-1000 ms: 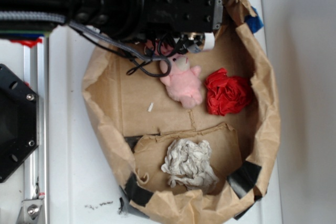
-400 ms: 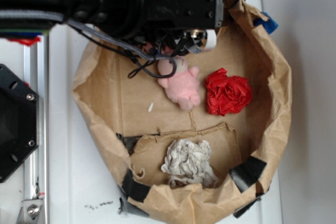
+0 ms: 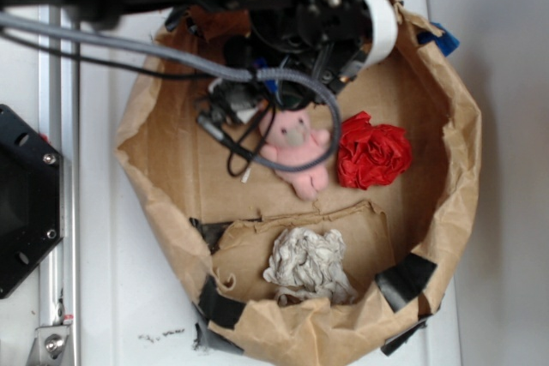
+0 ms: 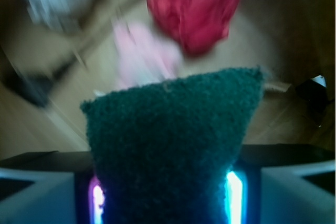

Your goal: Grab the green sponge.

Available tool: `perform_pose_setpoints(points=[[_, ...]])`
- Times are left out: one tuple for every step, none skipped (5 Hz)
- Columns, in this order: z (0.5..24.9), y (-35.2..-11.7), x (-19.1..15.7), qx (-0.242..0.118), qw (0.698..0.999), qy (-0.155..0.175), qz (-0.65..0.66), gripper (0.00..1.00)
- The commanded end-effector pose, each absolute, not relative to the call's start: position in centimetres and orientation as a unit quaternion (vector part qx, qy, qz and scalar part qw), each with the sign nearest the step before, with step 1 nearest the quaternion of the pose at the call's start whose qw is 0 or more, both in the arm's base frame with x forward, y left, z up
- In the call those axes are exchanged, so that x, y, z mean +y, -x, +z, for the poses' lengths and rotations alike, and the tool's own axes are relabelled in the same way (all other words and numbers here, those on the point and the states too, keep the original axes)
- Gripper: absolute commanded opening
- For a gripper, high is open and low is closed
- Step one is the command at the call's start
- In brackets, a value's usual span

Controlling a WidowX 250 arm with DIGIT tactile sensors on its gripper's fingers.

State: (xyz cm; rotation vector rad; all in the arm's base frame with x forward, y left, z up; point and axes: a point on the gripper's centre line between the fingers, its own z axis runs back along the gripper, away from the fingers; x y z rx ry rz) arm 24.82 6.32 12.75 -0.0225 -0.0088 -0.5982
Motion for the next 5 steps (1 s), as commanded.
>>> perform_pose_setpoints(points=[[15.8,-25.8,4.2,-0.122,0.981,0.085,-0.121,0.0],[15.5,-25.8,3.3,-0.155,0.985,0.065,-0.047,0.0],[15.2,-25.3,2.9,-0.164,0.984,0.042,-0.047,0.0],[15.2,-25.1,2.9,-0.163,0.984,0.048,-0.056,0.0],[15.1,-25.1,3.2,-0.154,0.985,0.064,-0.051,0.0]])
